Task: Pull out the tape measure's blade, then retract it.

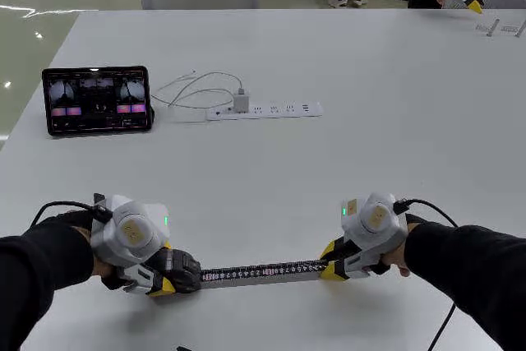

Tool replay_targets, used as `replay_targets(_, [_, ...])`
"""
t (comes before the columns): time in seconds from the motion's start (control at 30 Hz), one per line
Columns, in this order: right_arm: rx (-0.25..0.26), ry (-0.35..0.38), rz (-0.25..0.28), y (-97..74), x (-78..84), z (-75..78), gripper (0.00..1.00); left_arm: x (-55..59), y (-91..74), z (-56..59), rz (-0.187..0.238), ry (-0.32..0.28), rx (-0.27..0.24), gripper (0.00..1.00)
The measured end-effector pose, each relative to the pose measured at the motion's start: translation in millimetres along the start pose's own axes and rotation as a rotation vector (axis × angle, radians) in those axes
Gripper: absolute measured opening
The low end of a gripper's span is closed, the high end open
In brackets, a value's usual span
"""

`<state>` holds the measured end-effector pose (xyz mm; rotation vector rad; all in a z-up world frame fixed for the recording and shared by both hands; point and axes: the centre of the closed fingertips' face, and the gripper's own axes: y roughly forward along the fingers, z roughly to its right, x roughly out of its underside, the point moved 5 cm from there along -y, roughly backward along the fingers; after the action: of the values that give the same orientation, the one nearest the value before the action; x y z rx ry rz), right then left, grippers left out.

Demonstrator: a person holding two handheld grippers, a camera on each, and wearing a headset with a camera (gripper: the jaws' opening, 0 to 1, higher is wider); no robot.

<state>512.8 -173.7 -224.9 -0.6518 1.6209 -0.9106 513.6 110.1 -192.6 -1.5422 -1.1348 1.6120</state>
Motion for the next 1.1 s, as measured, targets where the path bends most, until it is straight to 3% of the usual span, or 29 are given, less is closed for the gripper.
replay_targets(1.1, [0.01, 0.026, -0.012, -12.8, 18.0, 4.3, 0.09, -0.4, -0.5, 1.0, -0.003, 0.0, -0.002, 0.31])
